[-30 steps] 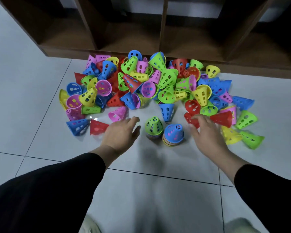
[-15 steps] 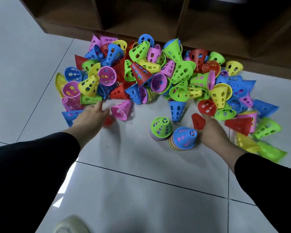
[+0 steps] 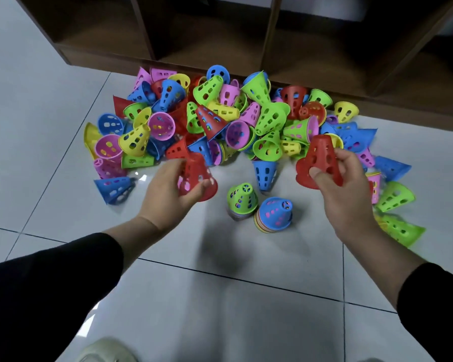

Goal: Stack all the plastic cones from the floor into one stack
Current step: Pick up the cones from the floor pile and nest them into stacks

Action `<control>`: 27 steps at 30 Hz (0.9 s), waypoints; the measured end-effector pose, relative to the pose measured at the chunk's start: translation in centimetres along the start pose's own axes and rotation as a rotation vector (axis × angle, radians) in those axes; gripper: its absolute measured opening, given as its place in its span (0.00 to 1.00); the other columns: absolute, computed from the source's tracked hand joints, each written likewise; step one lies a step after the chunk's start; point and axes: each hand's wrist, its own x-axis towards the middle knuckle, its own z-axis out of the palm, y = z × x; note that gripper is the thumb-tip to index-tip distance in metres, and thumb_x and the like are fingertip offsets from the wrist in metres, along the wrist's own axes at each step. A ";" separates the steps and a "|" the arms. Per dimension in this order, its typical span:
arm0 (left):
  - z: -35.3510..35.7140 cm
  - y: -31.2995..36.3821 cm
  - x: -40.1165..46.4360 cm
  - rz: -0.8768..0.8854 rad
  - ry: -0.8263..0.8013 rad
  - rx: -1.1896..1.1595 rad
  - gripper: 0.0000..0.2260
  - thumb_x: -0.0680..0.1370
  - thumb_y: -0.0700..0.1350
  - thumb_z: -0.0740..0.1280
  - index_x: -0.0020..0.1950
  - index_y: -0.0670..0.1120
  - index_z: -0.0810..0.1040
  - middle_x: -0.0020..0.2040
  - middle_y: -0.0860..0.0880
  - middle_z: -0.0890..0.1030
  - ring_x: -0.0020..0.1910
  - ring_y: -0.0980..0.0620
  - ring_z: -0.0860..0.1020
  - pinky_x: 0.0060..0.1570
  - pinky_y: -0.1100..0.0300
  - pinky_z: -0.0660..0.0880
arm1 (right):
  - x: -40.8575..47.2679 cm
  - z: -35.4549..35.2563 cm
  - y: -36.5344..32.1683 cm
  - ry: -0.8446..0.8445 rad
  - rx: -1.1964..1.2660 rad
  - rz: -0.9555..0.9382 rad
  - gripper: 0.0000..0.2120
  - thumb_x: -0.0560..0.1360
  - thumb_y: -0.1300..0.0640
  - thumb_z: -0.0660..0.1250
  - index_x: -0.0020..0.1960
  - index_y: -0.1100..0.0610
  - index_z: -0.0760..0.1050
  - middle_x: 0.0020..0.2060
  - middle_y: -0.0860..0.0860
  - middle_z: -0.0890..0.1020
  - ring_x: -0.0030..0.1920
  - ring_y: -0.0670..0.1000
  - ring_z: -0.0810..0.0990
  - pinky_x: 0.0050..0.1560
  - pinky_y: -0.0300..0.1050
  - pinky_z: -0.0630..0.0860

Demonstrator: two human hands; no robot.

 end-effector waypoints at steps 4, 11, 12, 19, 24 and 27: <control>4.5 6.2 0.3 0.066 -0.022 -0.259 0.18 0.72 0.63 0.68 0.58 0.56 0.73 0.50 0.57 0.79 0.49 0.64 0.76 0.48 0.73 0.69 | -3.4 0.5 -0.5 -0.071 0.024 -0.107 0.20 0.71 0.50 0.72 0.60 0.44 0.70 0.51 0.44 0.83 0.51 0.42 0.82 0.51 0.32 0.76; 8.0 5.9 0.3 0.032 -0.206 0.028 0.21 0.73 0.53 0.74 0.62 0.47 0.74 0.54 0.47 0.79 0.53 0.45 0.76 0.52 0.52 0.73 | -5.9 1.1 4.2 -0.291 -0.272 0.075 0.24 0.67 0.46 0.78 0.54 0.38 0.66 0.53 0.36 0.80 0.55 0.35 0.78 0.53 0.32 0.72; 8.2 5.4 0.4 -0.022 -0.264 0.057 0.23 0.74 0.54 0.74 0.64 0.48 0.73 0.56 0.47 0.79 0.55 0.43 0.76 0.53 0.51 0.73 | -6.1 0.9 5.1 -0.323 -0.263 0.108 0.24 0.68 0.48 0.79 0.55 0.40 0.67 0.56 0.37 0.79 0.59 0.36 0.77 0.56 0.32 0.71; 5.9 -0.2 -0.8 0.110 -0.199 0.190 0.31 0.79 0.67 0.56 0.73 0.48 0.70 0.68 0.47 0.76 0.66 0.47 0.73 0.66 0.52 0.67 | -2.1 -1.9 8.3 -0.230 -0.227 0.158 0.12 0.80 0.45 0.64 0.59 0.50 0.73 0.57 0.43 0.82 0.61 0.43 0.79 0.61 0.43 0.75; 4.0 -4.9 2.9 -0.104 0.015 0.509 0.25 0.78 0.61 0.62 0.69 0.48 0.70 0.64 0.44 0.76 0.60 0.40 0.74 0.56 0.44 0.73 | 2.8 0.5 9.1 -0.449 -0.460 0.367 0.22 0.76 0.48 0.72 0.66 0.53 0.73 0.60 0.51 0.80 0.58 0.51 0.80 0.63 0.50 0.74; 4.3 -6.4 4.5 -0.229 -0.102 0.625 0.33 0.75 0.68 0.64 0.71 0.49 0.66 0.67 0.44 0.73 0.64 0.41 0.73 0.57 0.43 0.73 | 4.6 3.5 8.8 -0.475 -0.426 0.440 0.35 0.72 0.45 0.75 0.73 0.56 0.67 0.63 0.55 0.78 0.61 0.55 0.79 0.65 0.54 0.74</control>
